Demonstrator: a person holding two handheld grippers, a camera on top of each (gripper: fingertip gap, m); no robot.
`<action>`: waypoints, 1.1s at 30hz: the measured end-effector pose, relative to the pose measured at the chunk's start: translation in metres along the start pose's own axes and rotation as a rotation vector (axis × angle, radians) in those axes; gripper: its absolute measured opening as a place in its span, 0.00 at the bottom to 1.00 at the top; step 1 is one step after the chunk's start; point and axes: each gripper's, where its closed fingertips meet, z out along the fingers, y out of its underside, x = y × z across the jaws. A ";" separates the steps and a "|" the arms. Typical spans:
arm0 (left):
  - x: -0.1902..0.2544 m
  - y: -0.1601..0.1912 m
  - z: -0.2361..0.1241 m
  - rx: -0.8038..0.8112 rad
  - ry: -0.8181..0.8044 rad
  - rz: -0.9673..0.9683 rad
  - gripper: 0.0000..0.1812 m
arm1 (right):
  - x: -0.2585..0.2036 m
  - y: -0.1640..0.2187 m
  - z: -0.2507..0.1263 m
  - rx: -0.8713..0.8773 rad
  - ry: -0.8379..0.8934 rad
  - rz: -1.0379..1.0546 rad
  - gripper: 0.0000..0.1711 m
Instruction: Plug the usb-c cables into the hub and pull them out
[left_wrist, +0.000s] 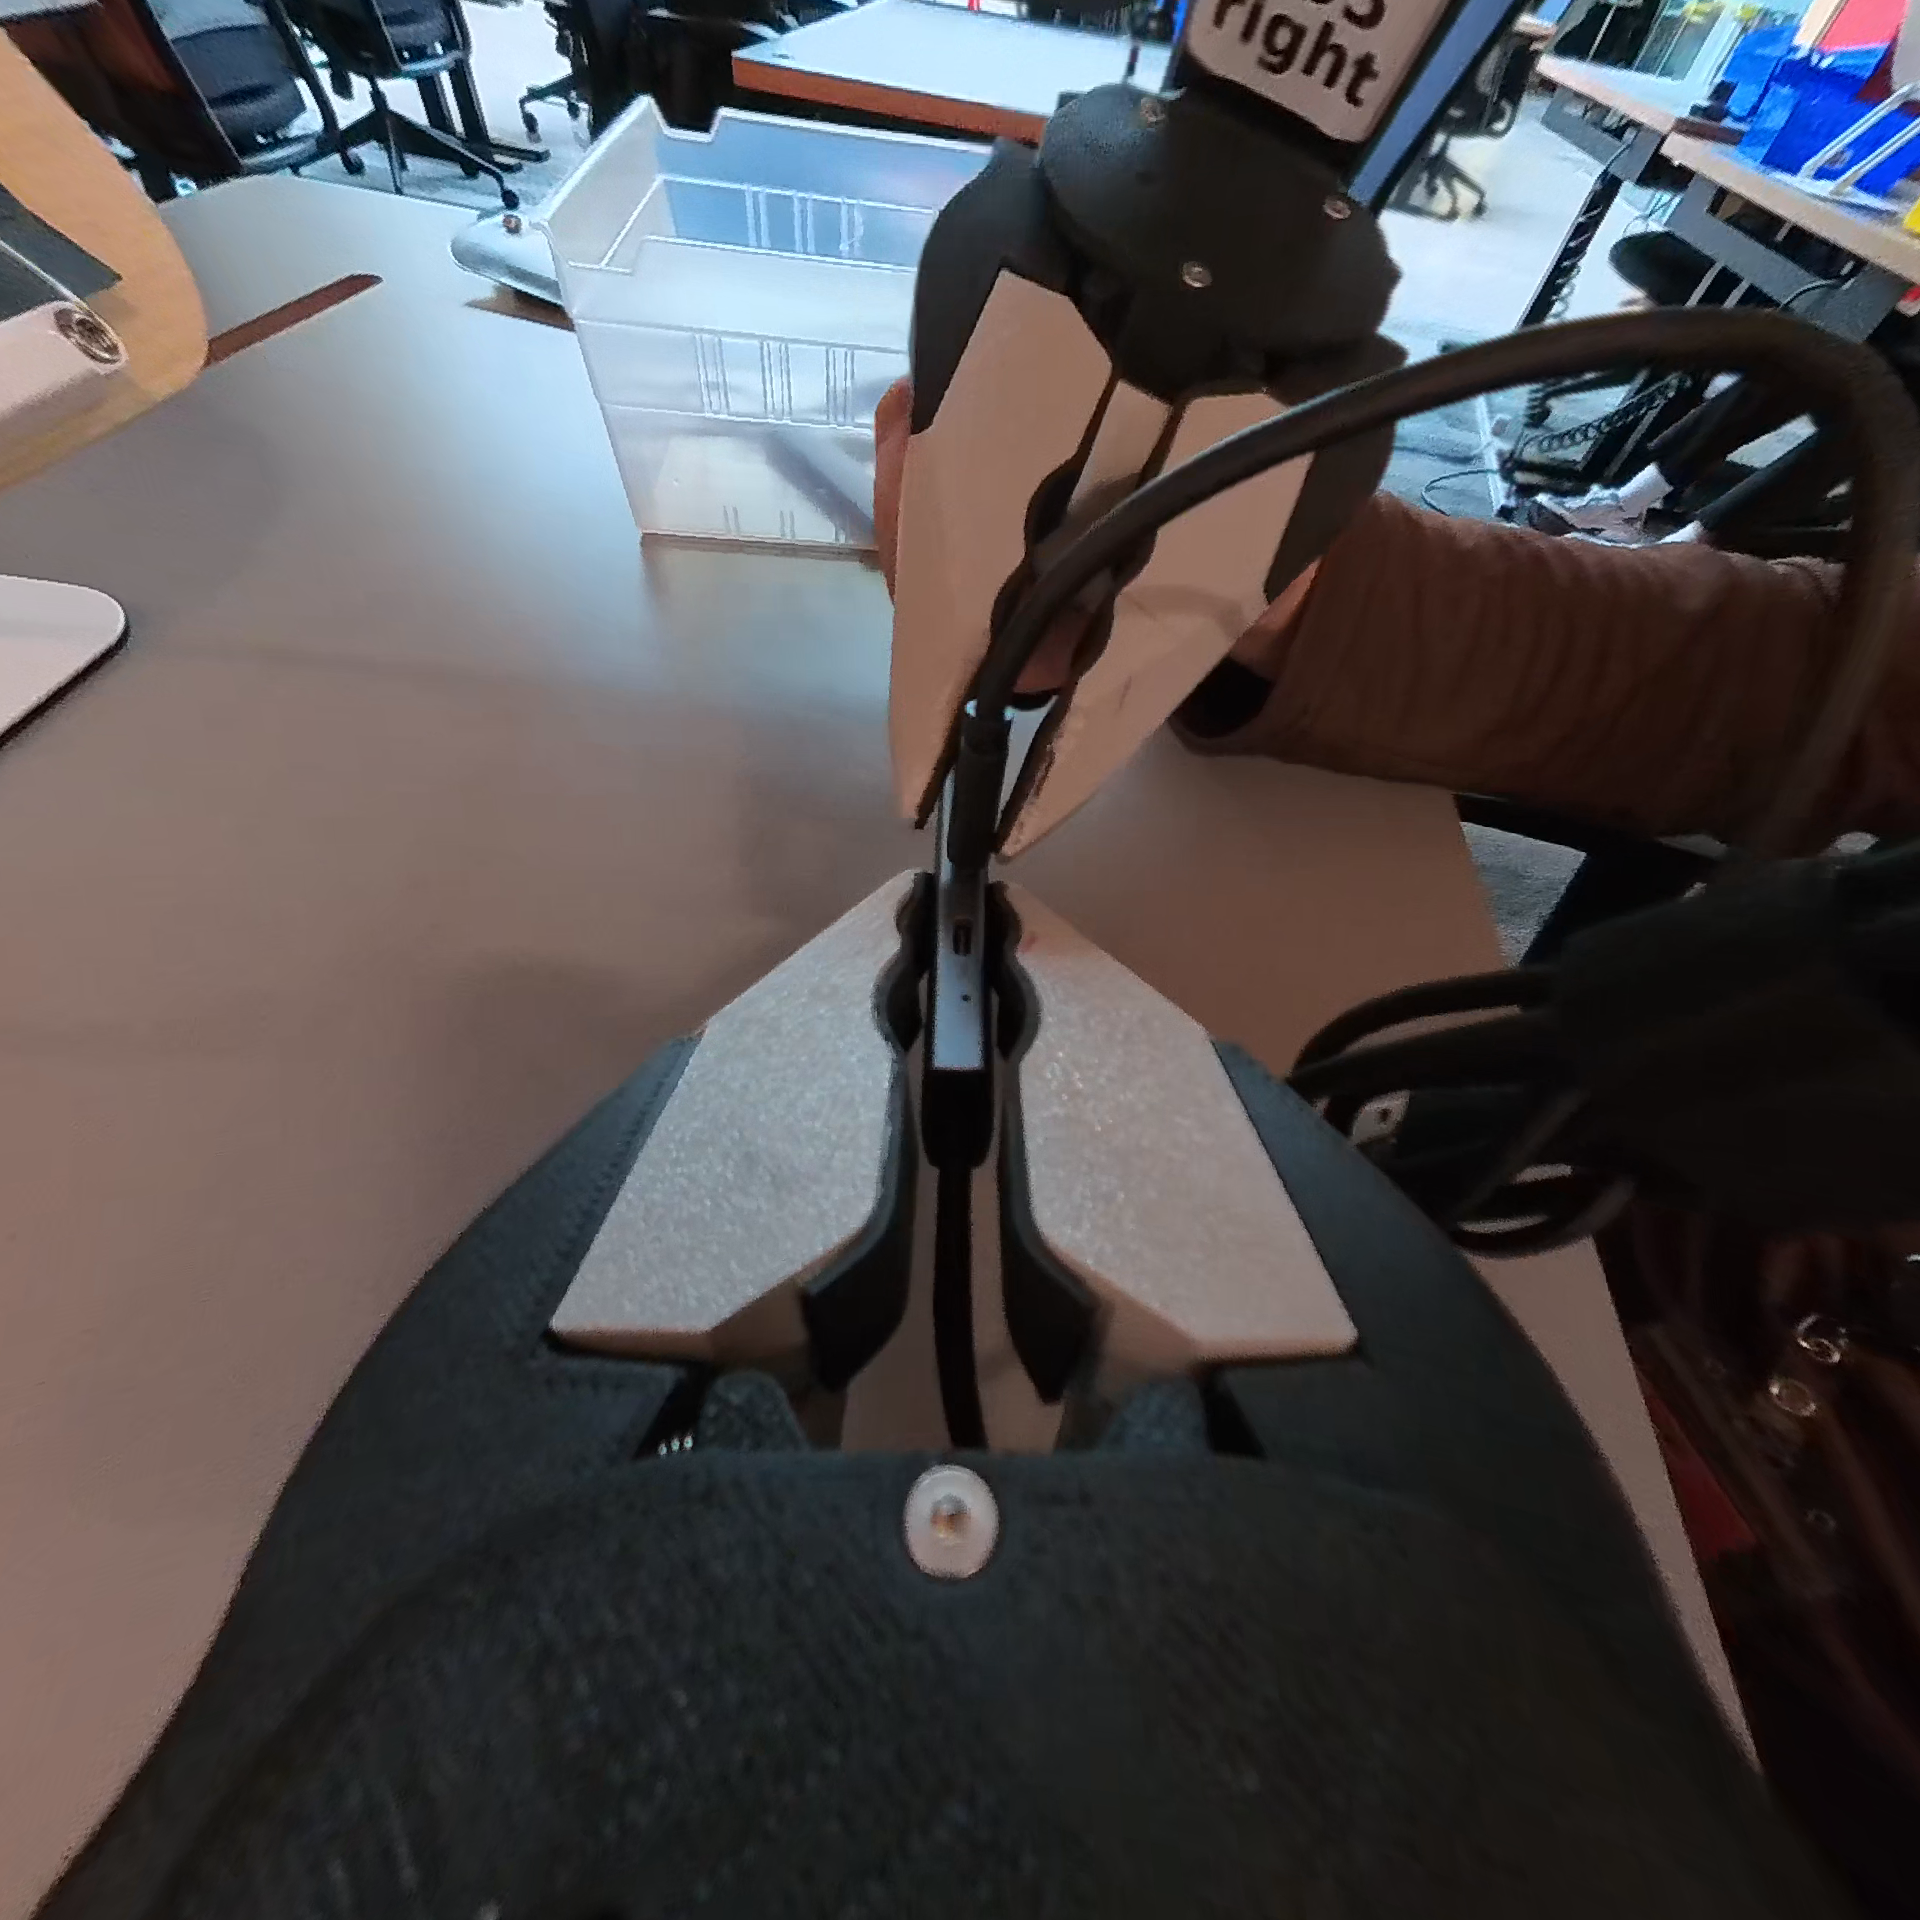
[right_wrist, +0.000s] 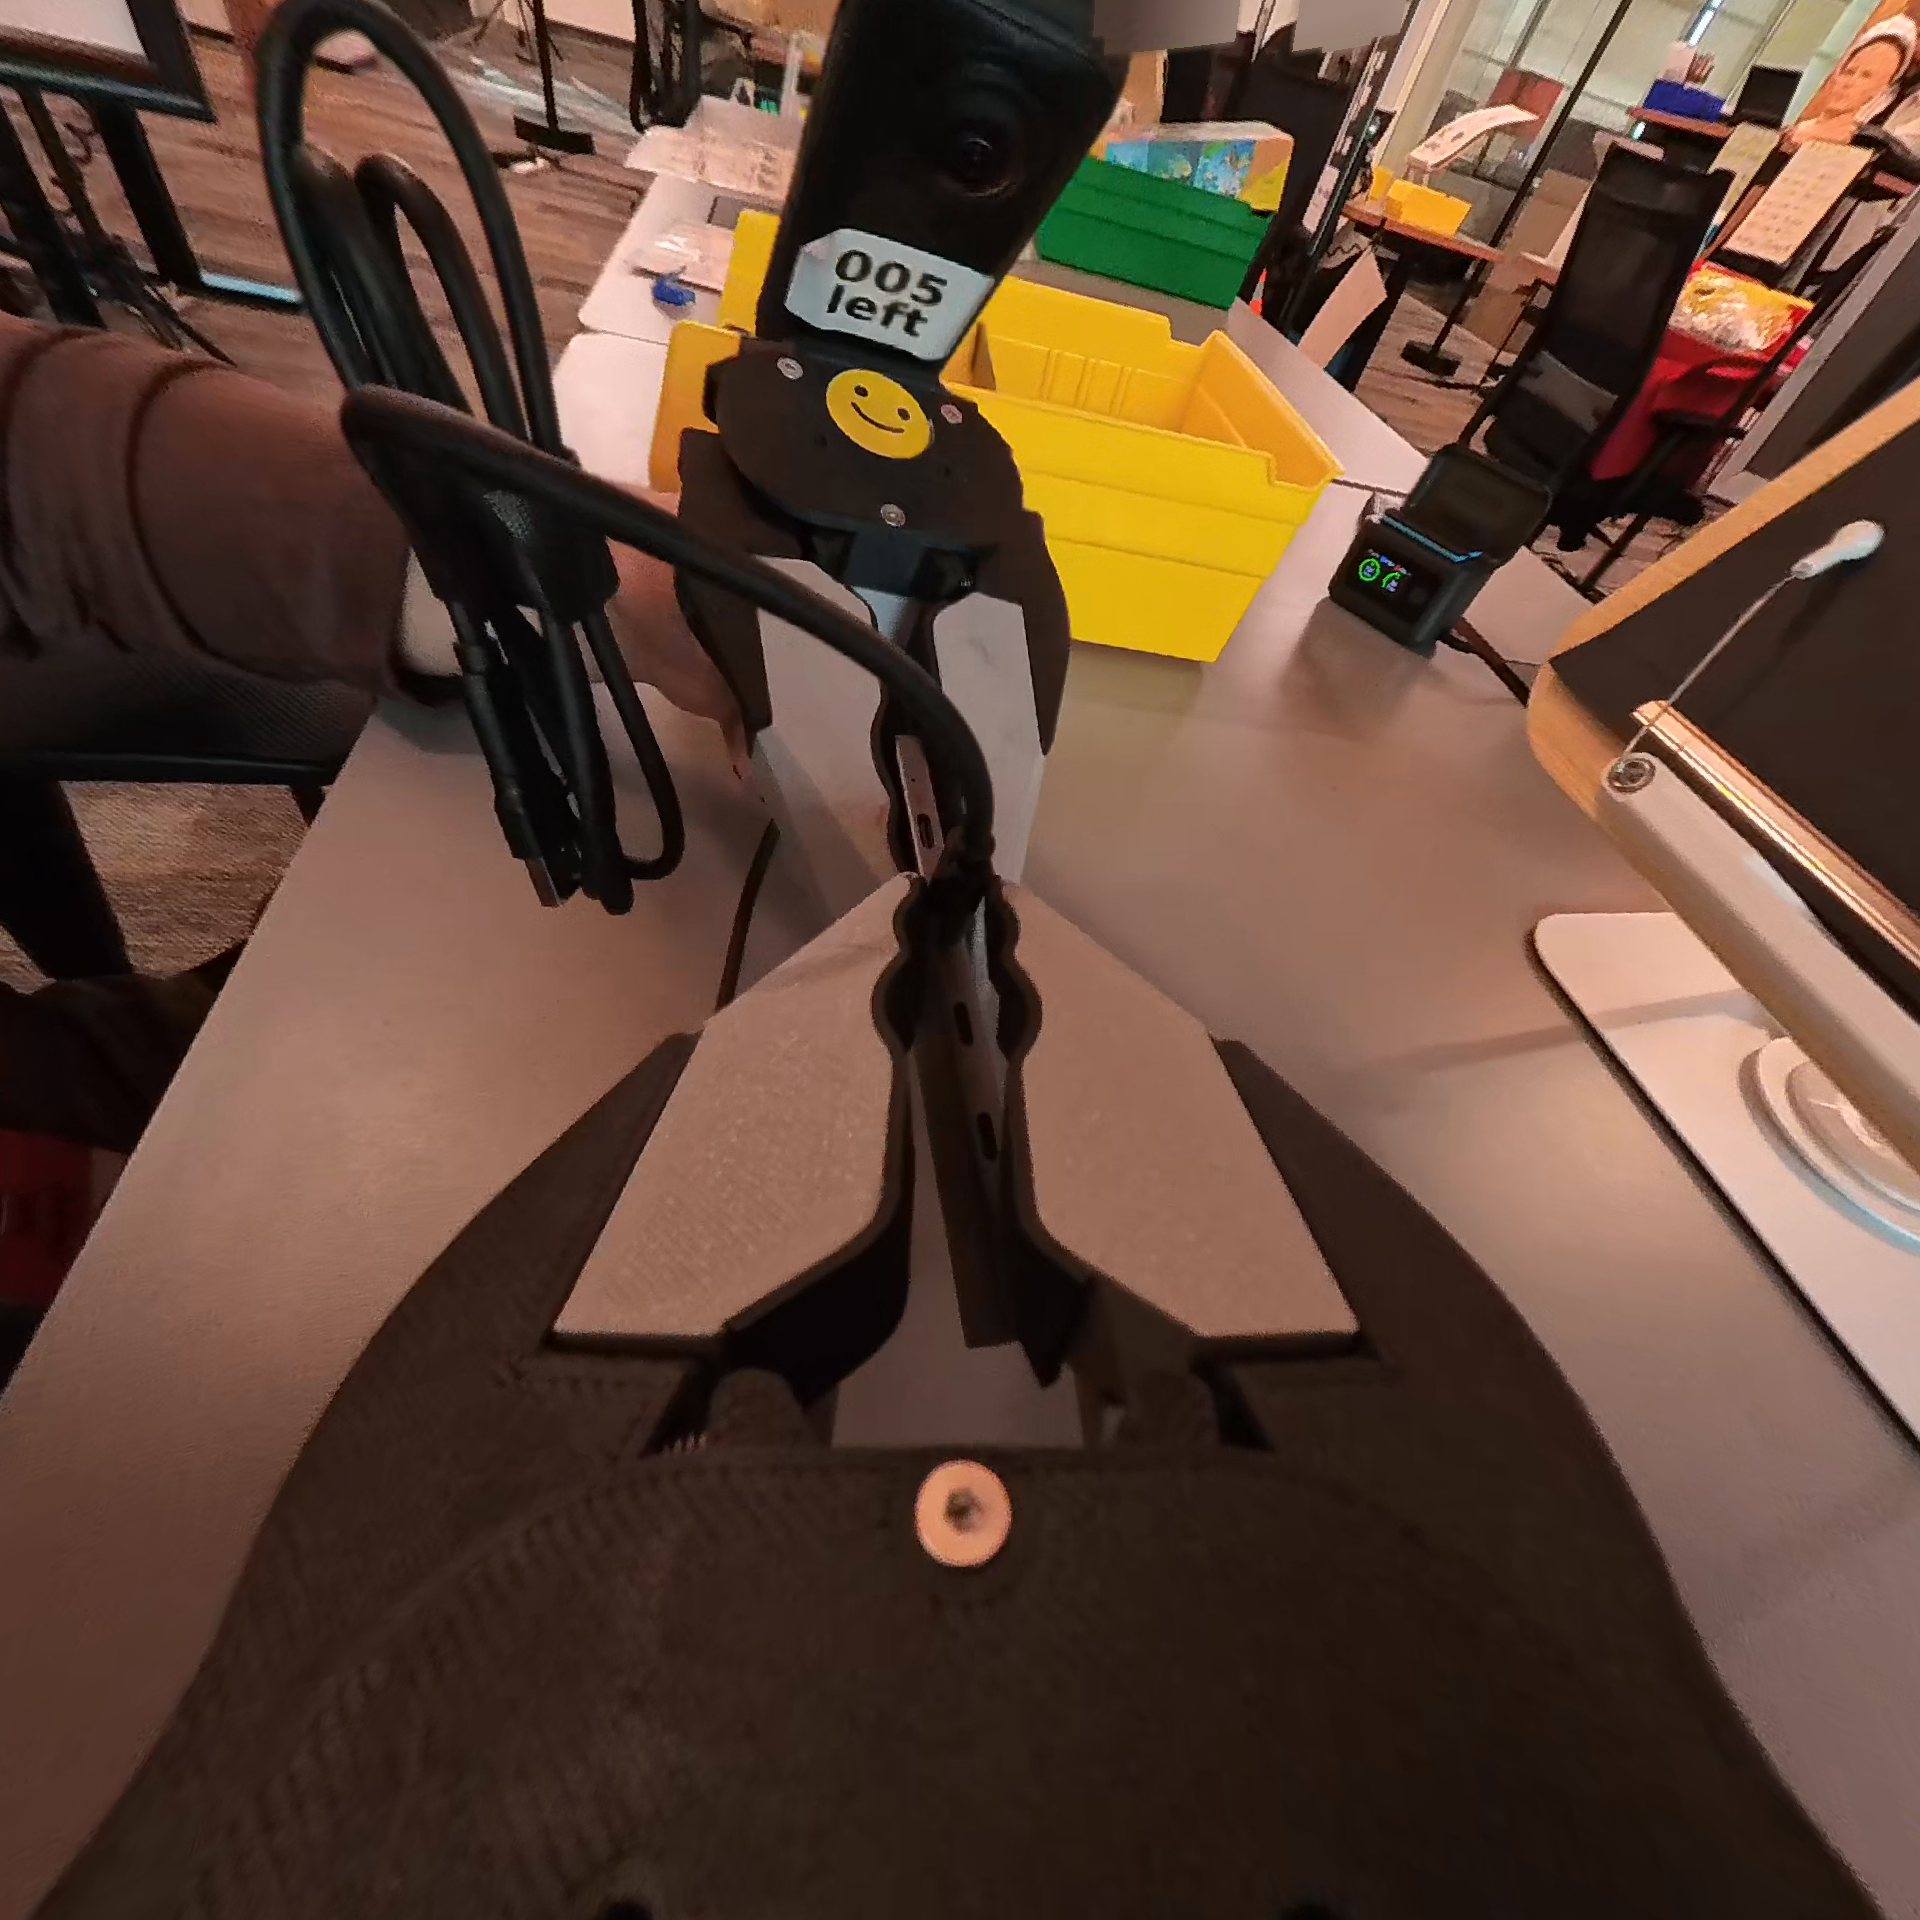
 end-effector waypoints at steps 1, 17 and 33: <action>0.000 0.001 0.000 -0.003 0.000 -0.002 0.05 | 0.000 0.001 0.000 -0.009 0.006 -0.008 0.05; 0.000 -0.003 -0.003 0.026 0.013 -0.027 0.04 | 0.000 0.000 0.002 0.022 -0.044 0.086 0.03; 0.013 -0.064 -0.041 0.408 0.190 -0.199 0.04 | 0.011 -0.070 -0.004 0.399 -0.004 0.355 0.01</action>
